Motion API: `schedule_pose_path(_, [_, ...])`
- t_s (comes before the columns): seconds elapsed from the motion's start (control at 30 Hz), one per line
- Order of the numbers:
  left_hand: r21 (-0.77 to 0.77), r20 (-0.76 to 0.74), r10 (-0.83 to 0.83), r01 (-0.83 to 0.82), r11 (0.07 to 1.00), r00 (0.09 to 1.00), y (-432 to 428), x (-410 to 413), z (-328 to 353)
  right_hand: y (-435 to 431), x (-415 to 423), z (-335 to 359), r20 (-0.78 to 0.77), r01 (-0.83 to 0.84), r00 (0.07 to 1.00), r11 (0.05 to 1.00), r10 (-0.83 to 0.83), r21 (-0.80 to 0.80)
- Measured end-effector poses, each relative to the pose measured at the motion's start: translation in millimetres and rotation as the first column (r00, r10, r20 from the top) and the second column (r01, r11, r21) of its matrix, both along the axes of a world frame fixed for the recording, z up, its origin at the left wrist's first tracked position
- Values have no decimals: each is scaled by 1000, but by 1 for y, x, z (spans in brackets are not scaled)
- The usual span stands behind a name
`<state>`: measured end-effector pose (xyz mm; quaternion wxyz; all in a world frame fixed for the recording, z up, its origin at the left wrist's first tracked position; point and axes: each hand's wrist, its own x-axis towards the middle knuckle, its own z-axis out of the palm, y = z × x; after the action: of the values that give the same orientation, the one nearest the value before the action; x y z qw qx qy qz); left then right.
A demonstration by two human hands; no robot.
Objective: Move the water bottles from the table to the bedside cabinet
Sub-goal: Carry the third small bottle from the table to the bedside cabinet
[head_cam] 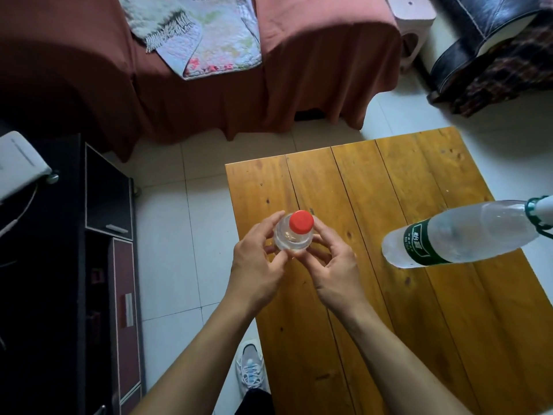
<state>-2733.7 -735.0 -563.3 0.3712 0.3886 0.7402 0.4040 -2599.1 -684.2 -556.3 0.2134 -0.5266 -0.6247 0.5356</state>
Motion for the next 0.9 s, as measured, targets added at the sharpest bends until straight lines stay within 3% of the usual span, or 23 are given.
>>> schedule_pose_path(0.47, [205, 26, -66, 60, 977, 997, -8, 5, 151, -5, 15, 137, -167, -10, 985, 990, 34, 142])
schedule_pose_path(0.7, [296, 21, -149, 137, 945, 989, -18, 12, 232, -18, 31, 209, -196, 57, 981, 971, -11, 233])
schedule_pose_path(0.9, [374, -1, -250, 232, 898, 968, -29, 28, 296, -43, 50, 265, -307, 172, 949, 941, -78, 290])
